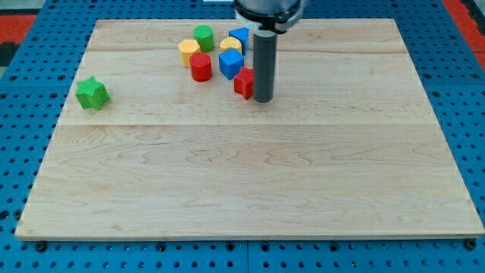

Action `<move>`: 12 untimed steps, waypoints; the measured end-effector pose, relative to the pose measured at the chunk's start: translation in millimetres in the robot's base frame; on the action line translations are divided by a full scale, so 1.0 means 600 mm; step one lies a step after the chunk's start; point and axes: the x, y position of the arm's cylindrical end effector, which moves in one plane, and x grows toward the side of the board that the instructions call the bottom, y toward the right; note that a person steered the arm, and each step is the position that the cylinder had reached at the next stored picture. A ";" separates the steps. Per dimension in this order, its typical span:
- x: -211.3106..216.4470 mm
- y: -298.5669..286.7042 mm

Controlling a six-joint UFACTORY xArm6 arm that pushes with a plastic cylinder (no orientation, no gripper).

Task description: Push the green star into the group of blocks

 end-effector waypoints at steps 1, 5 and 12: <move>-0.044 -0.010; 0.091 -0.441; 0.004 -0.326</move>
